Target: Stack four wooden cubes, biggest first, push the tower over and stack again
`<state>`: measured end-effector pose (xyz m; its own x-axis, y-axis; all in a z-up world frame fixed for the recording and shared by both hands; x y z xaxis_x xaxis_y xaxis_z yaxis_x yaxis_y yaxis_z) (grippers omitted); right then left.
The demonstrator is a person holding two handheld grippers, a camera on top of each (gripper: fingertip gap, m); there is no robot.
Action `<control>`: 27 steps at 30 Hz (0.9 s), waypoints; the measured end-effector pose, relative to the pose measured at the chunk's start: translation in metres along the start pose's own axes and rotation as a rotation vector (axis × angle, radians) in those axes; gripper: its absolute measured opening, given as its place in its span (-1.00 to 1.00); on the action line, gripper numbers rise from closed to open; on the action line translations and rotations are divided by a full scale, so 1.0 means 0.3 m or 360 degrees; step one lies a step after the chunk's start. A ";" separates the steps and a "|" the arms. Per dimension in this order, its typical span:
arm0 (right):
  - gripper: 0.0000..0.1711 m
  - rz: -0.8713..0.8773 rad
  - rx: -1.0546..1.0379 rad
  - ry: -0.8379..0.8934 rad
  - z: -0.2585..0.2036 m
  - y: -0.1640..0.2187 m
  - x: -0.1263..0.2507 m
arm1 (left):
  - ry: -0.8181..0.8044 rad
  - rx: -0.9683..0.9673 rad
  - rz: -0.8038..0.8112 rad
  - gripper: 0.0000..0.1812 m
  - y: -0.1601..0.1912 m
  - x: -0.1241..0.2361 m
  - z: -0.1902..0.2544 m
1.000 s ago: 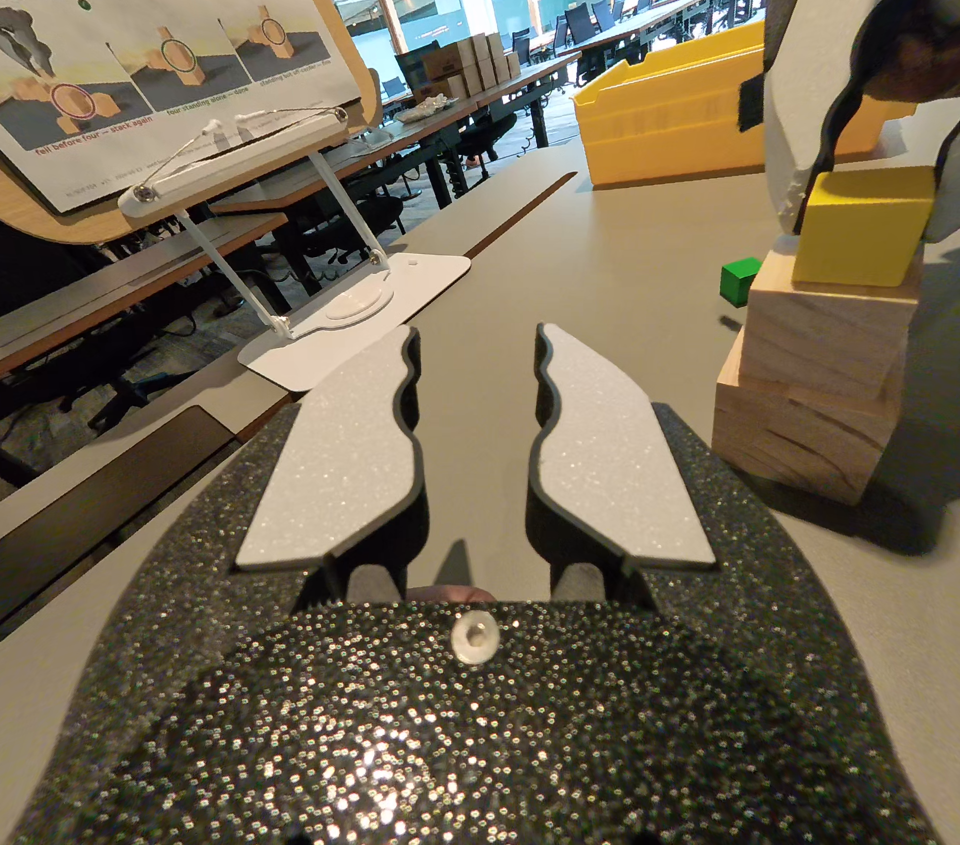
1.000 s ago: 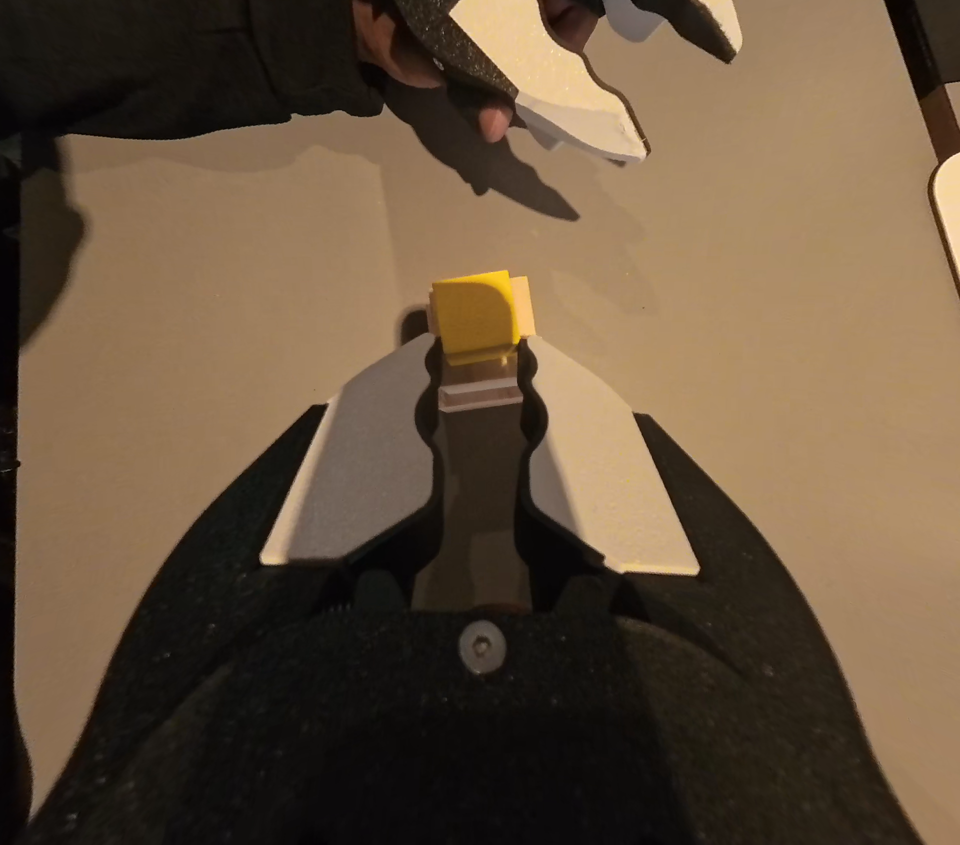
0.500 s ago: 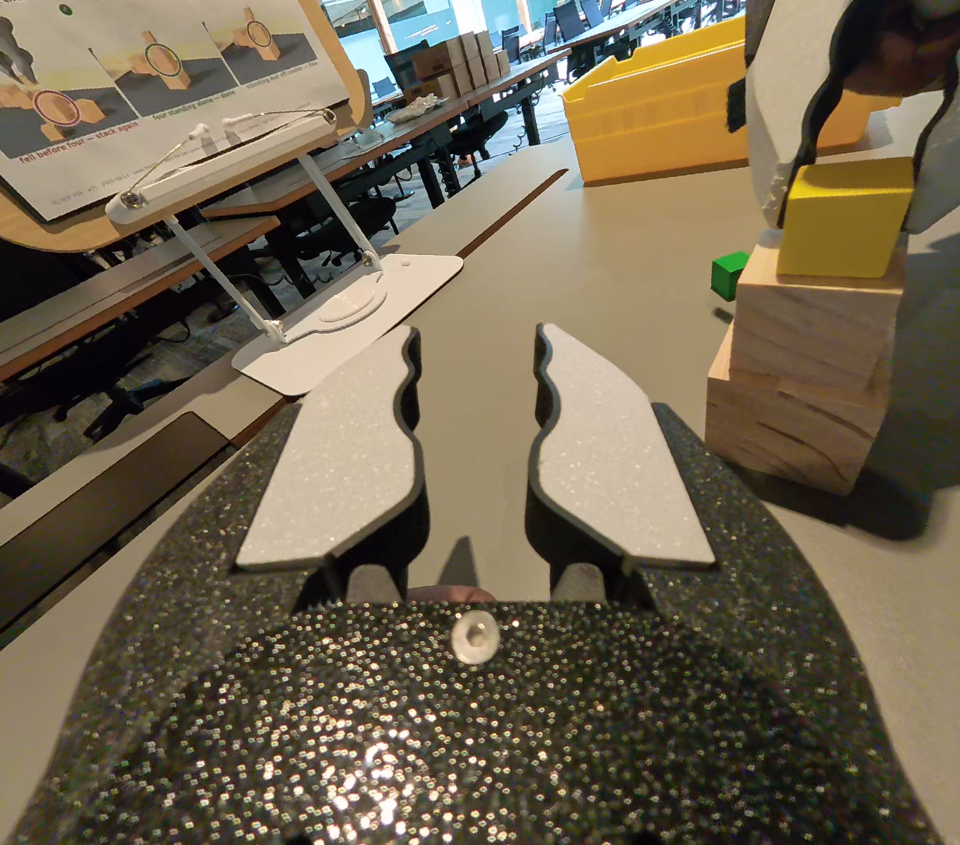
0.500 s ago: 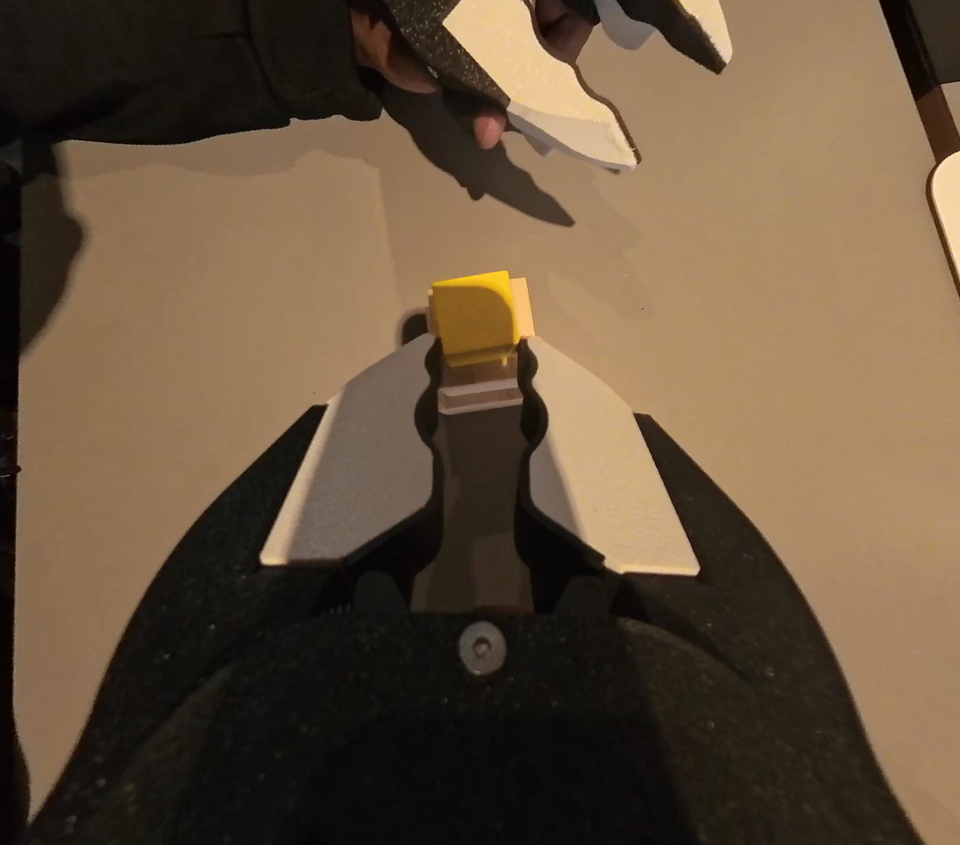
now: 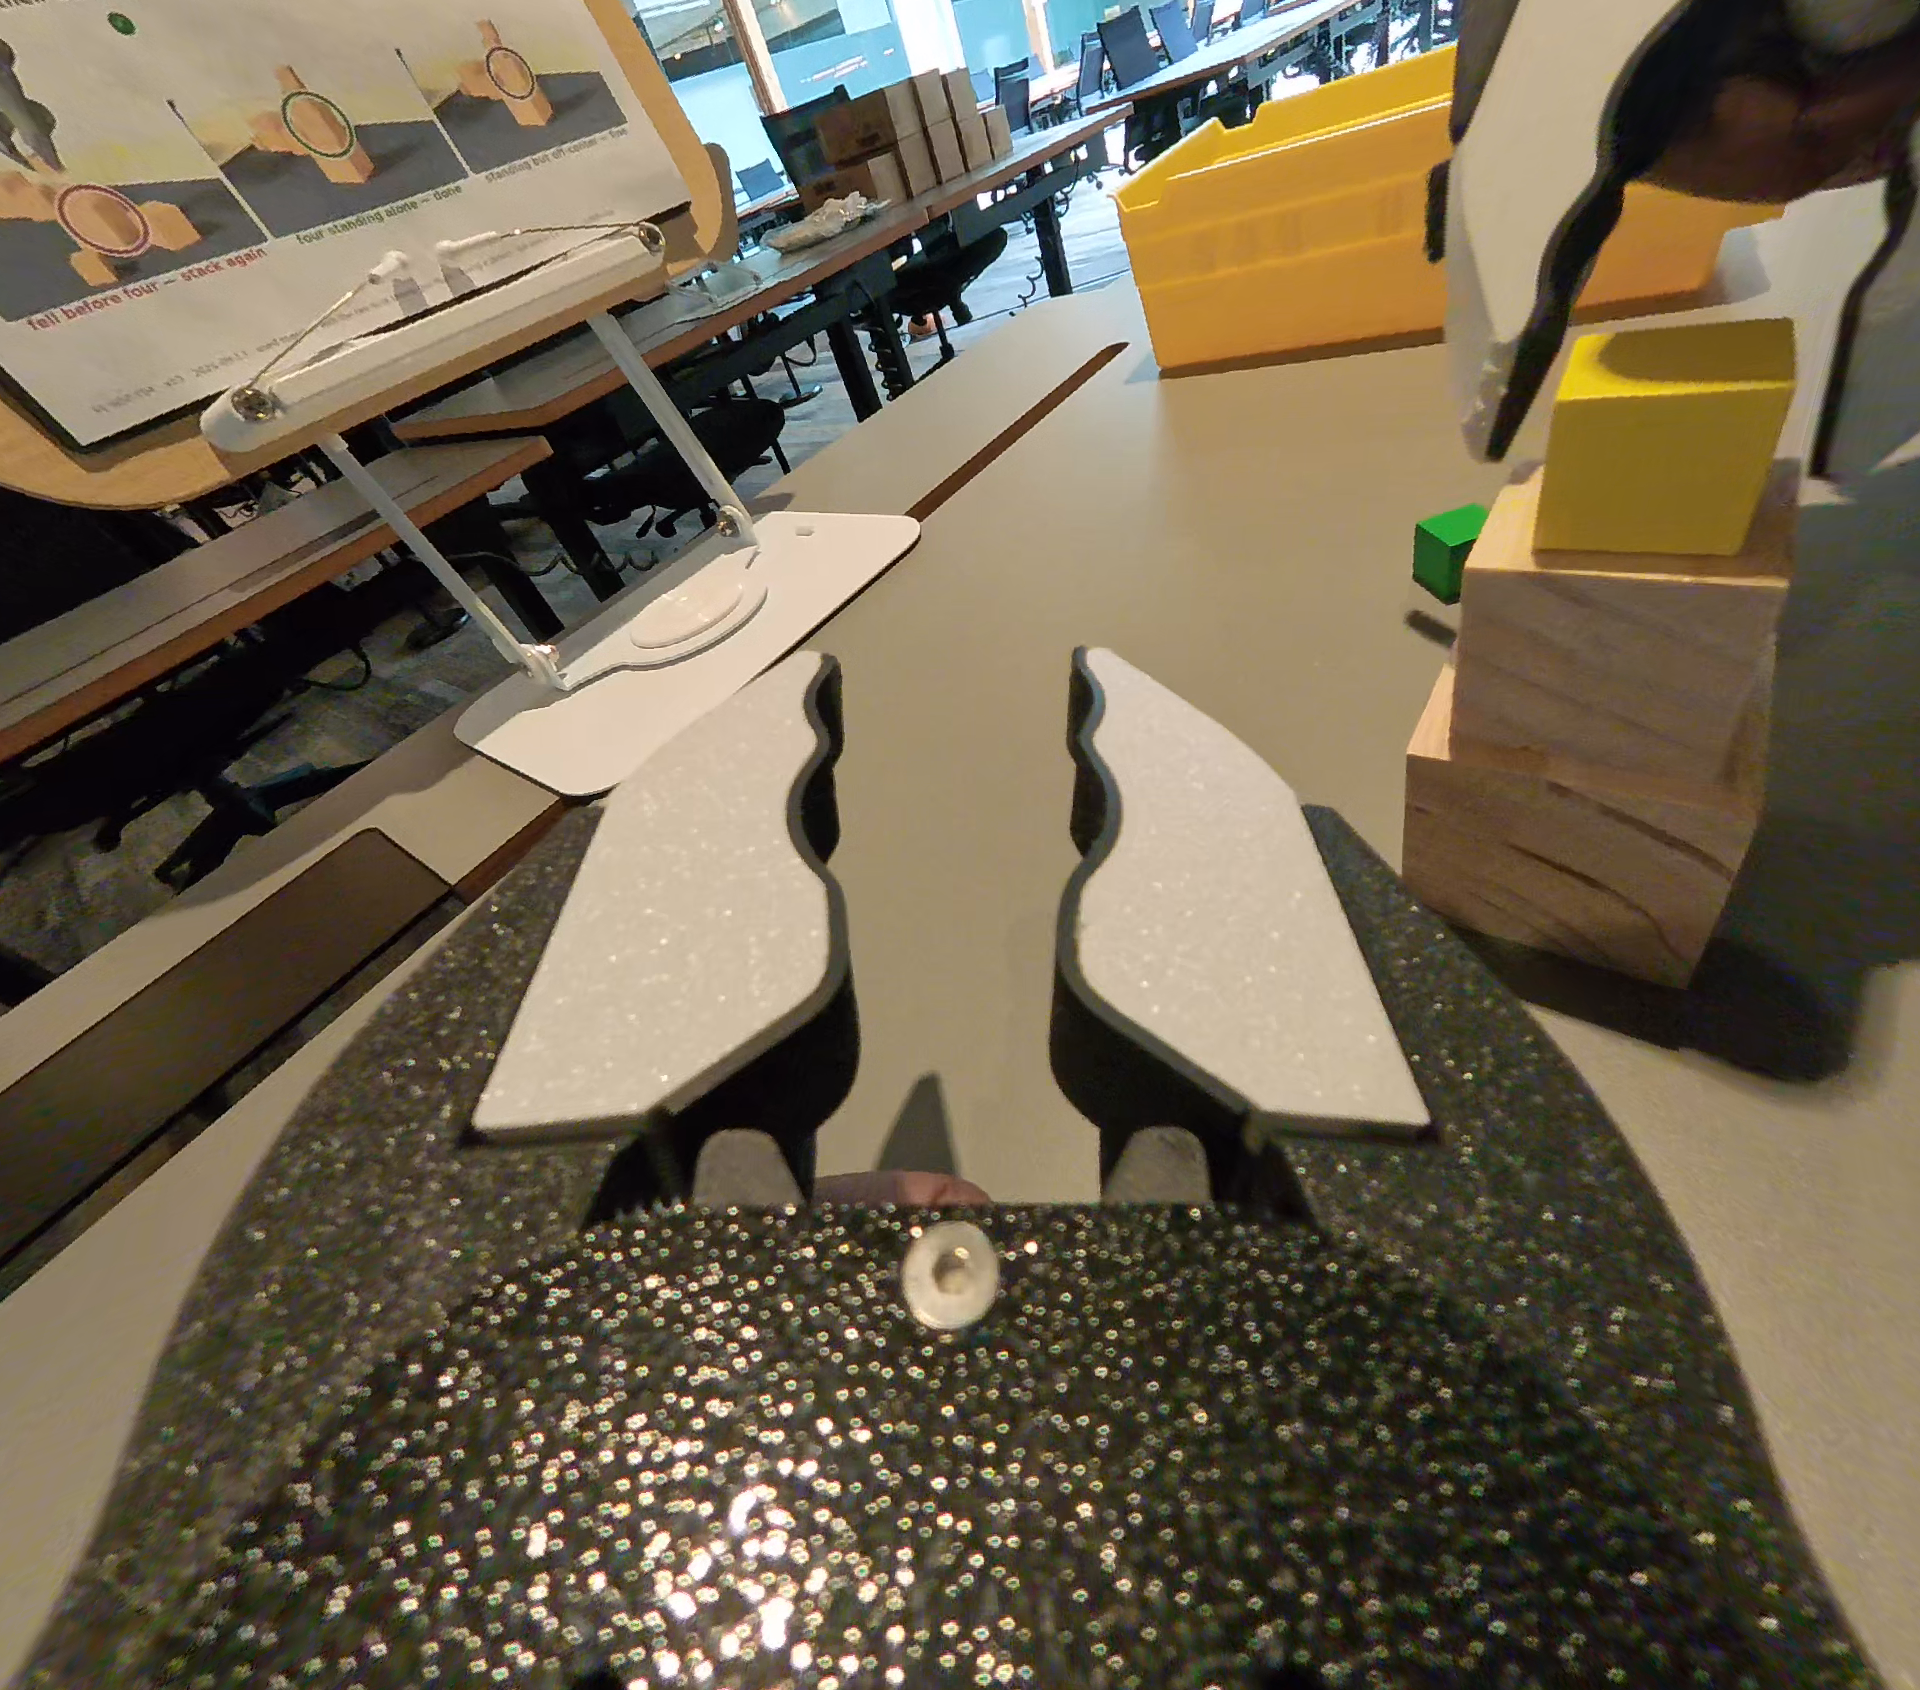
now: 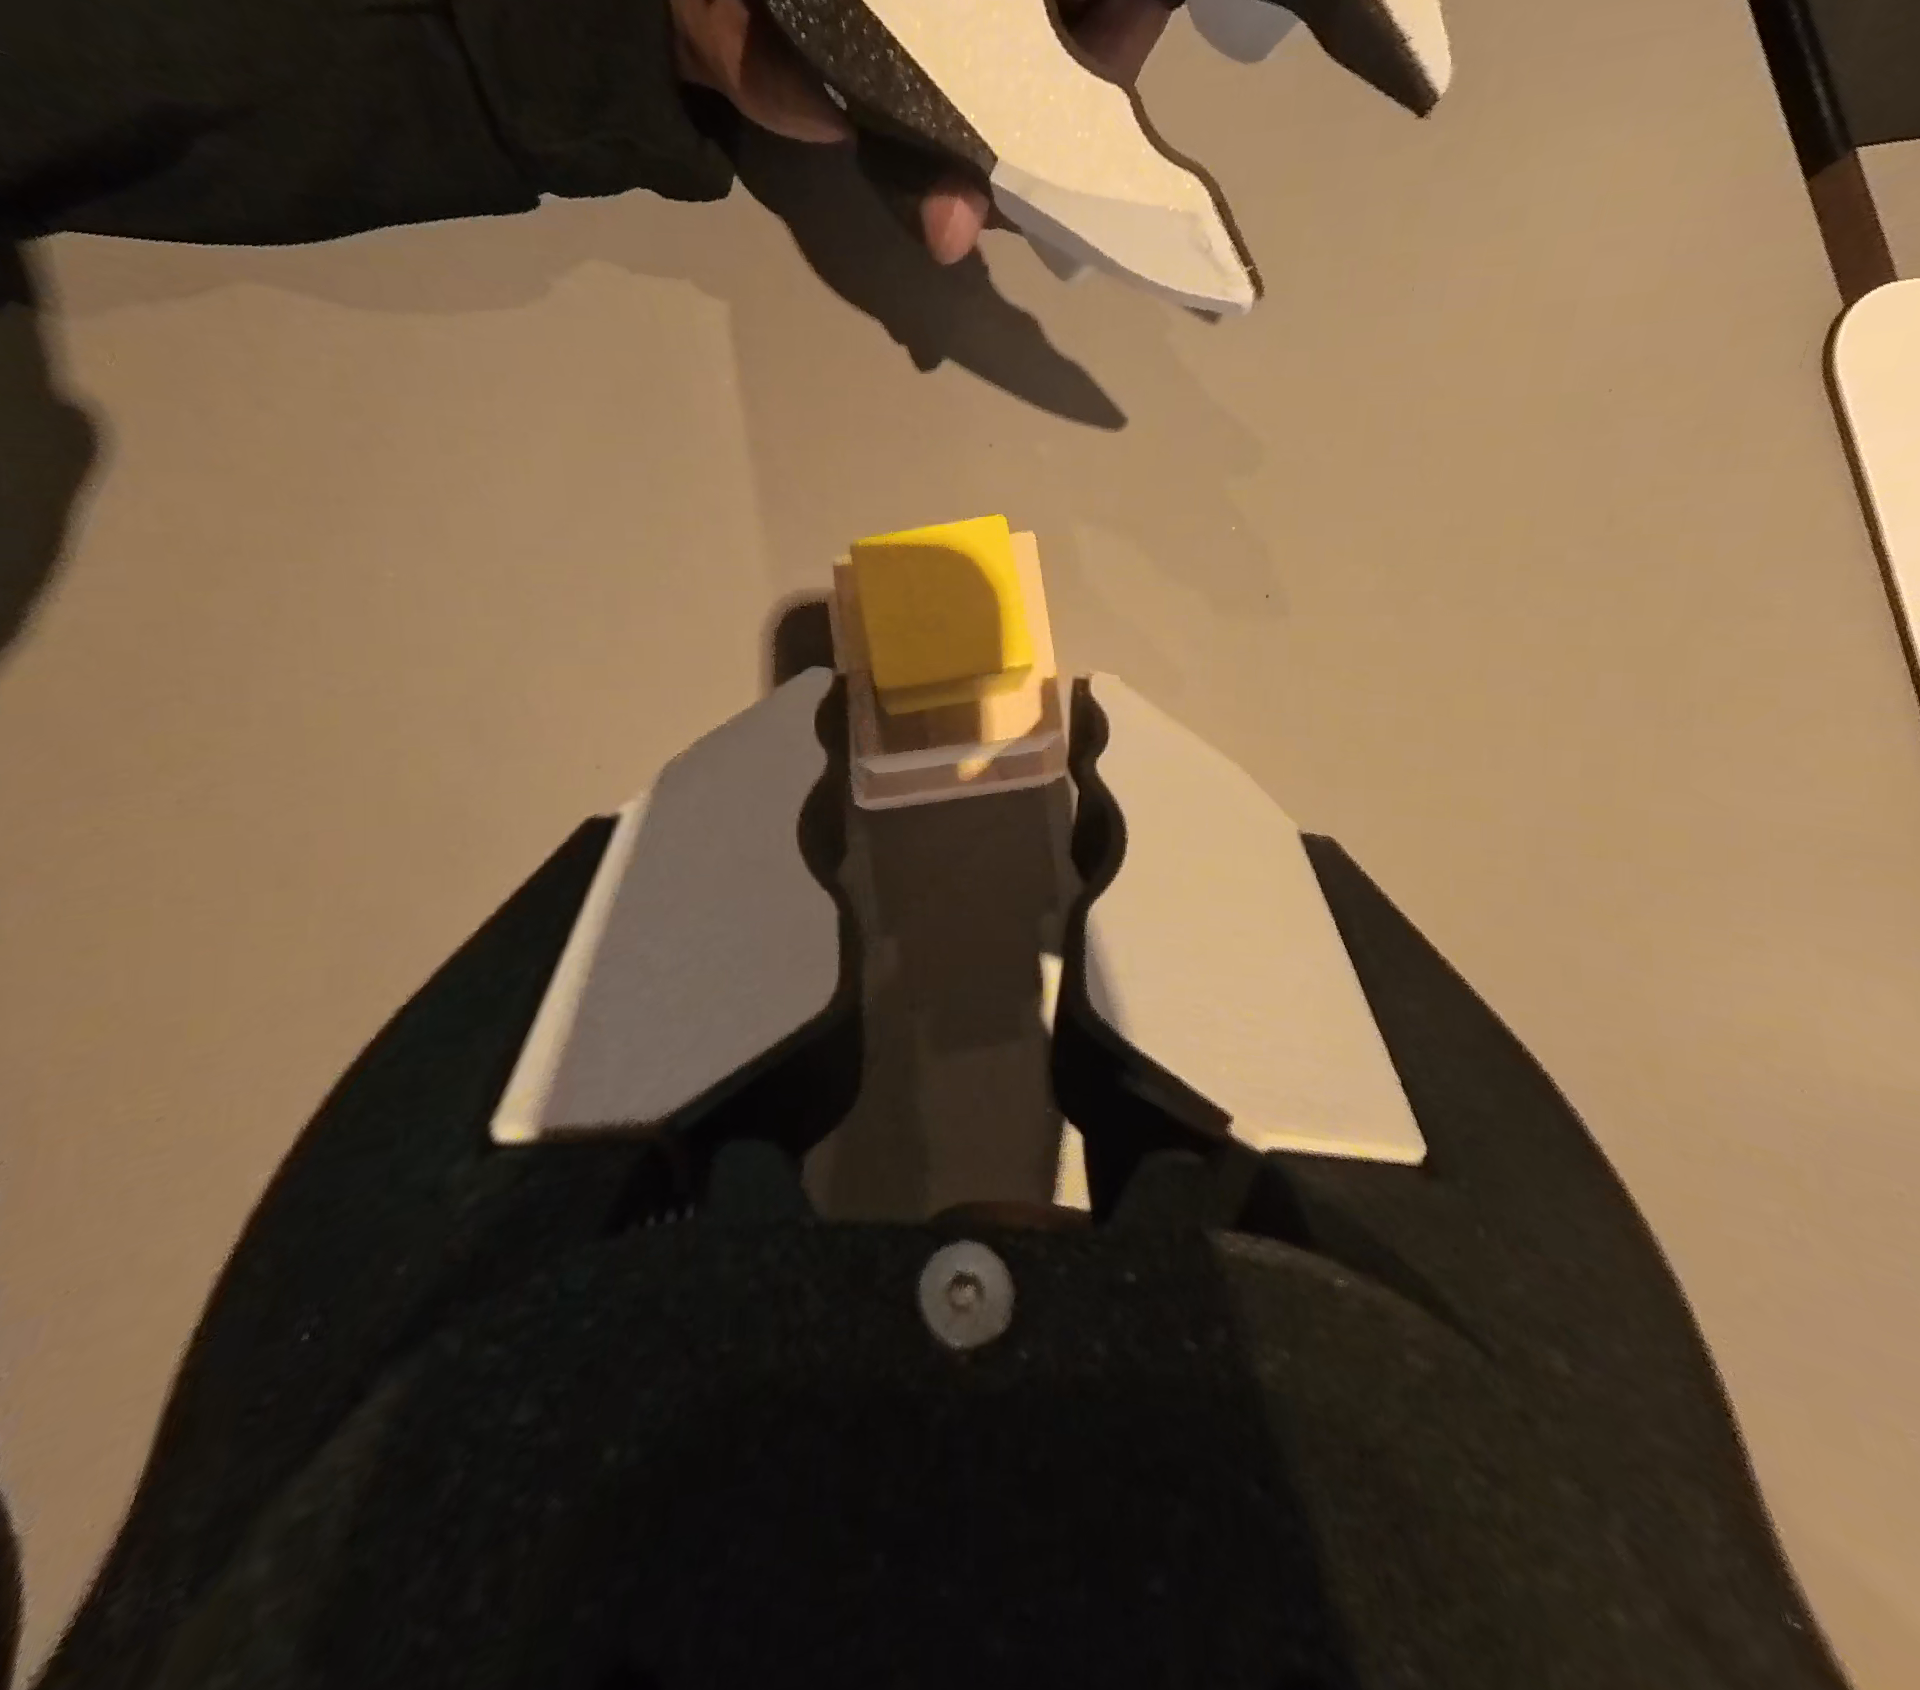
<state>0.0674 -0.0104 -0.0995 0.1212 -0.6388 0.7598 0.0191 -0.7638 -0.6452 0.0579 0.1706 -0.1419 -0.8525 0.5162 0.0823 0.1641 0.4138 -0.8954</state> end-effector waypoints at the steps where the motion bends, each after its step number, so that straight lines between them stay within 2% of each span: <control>1: -0.51 0.0006 -0.0001 -0.0014 -0.001 -0.001 0.004 | 0.0001 0.0001 0.0001 -0.54 0.000 0.000 0.000; 6: -0.49 0.0039 -0.0017 -0.0049 0.022 -0.001 0.068 | 0.0004 0.0008 0.0010 -0.54 -0.001 0.003 -0.001; 12: -0.51 -0.0197 -0.0135 0.0378 0.215 0.110 0.199 | 0.0014 -0.0009 -0.0006 -0.54 0.001 -0.001 0.004; 20: -0.48 -0.0711 -0.0203 0.0145 0.262 0.299 0.074 | 0.0023 -0.0015 -0.0020 -0.54 0.002 -0.004 0.007; 24: -0.45 -0.0772 -0.0211 0.0086 0.260 0.320 0.016 | 0.0029 -0.0015 -0.0022 -0.54 0.003 -0.005 0.008; 27: -0.50 -0.0798 -0.0205 0.0112 0.269 0.329 -0.003 | 0.0035 -0.0013 -0.0022 -0.54 0.003 -0.005 0.008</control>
<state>0.1491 -0.0776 -0.1704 0.0613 -0.1928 0.9793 -0.0648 -0.9799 -0.1889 0.0581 0.1684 -0.1438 -0.8438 0.5265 0.1045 0.1562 0.4271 -0.8906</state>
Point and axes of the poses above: each gripper's, where its closed fingertips meet, x back along the fingers, y out of its underside, z = x × y across the jaws, the point moved 7 cm from there along x, back along the fingers, and after that the axes turned 9 degrees about -x, right-handed, at the moved point
